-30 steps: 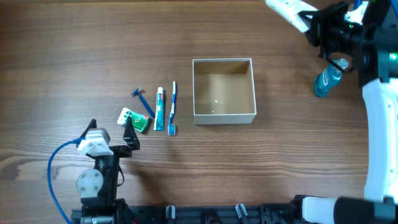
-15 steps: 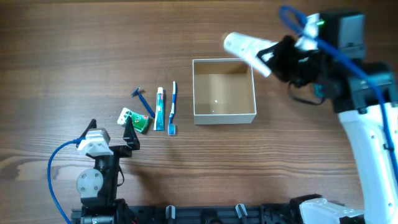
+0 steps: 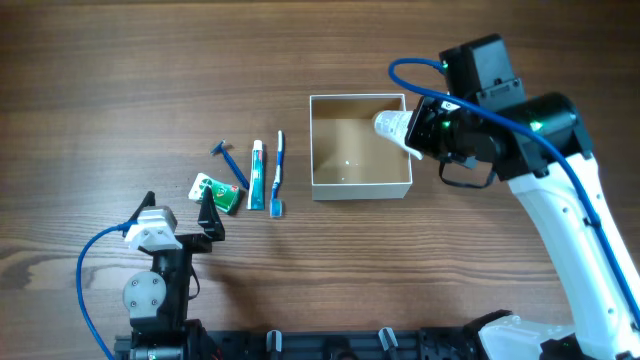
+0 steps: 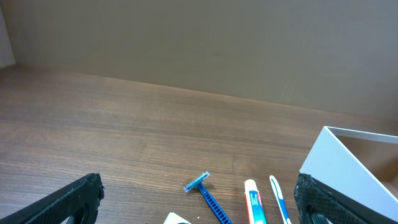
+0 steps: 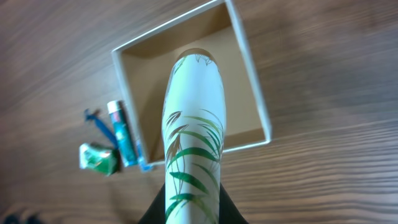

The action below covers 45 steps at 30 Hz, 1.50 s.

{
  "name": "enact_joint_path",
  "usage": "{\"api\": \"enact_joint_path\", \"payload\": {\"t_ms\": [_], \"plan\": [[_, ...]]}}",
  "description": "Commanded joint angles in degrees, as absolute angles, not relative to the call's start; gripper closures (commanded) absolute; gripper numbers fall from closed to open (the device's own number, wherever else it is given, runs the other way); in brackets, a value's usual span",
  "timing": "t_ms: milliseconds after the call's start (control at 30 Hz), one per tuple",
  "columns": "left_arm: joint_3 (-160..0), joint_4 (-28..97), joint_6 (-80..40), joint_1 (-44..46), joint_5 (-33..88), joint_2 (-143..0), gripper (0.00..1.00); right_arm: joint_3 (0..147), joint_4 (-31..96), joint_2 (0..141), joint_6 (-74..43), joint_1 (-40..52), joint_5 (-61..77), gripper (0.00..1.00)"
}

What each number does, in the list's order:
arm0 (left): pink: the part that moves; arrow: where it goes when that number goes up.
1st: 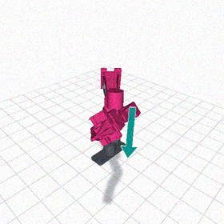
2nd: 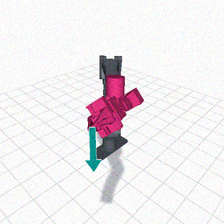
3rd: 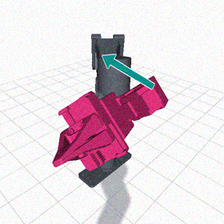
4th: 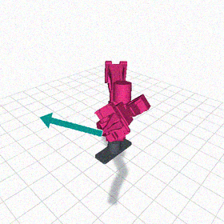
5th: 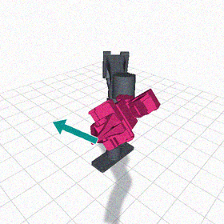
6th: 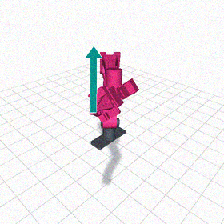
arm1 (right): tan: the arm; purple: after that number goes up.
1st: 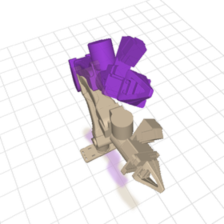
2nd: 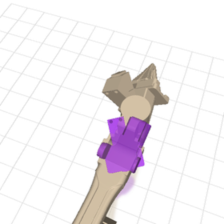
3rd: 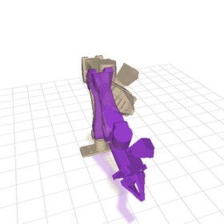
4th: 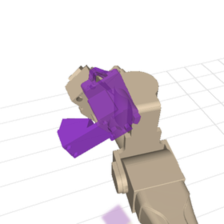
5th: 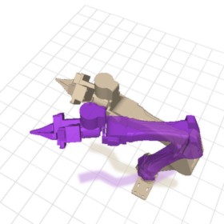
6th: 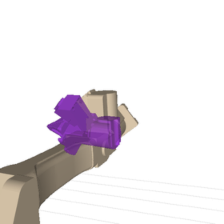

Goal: Pack container
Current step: 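Lift the Pantene tube and carry it over the white box, then lower the Pantene tube into the box's left side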

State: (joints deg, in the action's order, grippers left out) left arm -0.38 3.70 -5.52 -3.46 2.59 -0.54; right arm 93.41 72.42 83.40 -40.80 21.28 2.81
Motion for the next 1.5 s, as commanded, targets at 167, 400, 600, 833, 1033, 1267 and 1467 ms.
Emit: {"api": "enact_joint_path", "payload": {"t_ms": [167,400,600,833,1033,1267,1467], "plan": [[-0.3,4.3,-6.5,-3.2,1.9,-0.4,0.0,94.2,71.7,88.2,-38.9,21.5,0.5,0.96],[-0.3,4.3,-6.5,-3.2,1.9,-0.4,0.0,94.2,70.9,92.6,-35.9,21.6,0.7,0.96],[-0.3,4.3,-6.5,-3.2,1.9,-0.4,0.0,94.2,67.7,94.3,-32.9,21.6,0.9,0.96],[-0.3,4.3,-6.5,-3.2,1.9,-0.4,0.0,94.2,65.5,95.2,-31.8,21.6,0.9,0.96],[-0.3,4.3,-6.5,-3.2,1.9,-0.4,0.0,94.2,65.6,97.1,-31.4,21.6,0.9,0.96],[-0.3,4.3,-6.5,-3.2,1.9,-0.4,0.0,94.2,65.5,98.7,-31.4,21.6,0.9,0.96],[-0.3,4.3,-6.5,-3.2,1.9,-0.4,0.0,94.2,64.6,98.8,-30.1,21.6,4.6,0.96]]}}
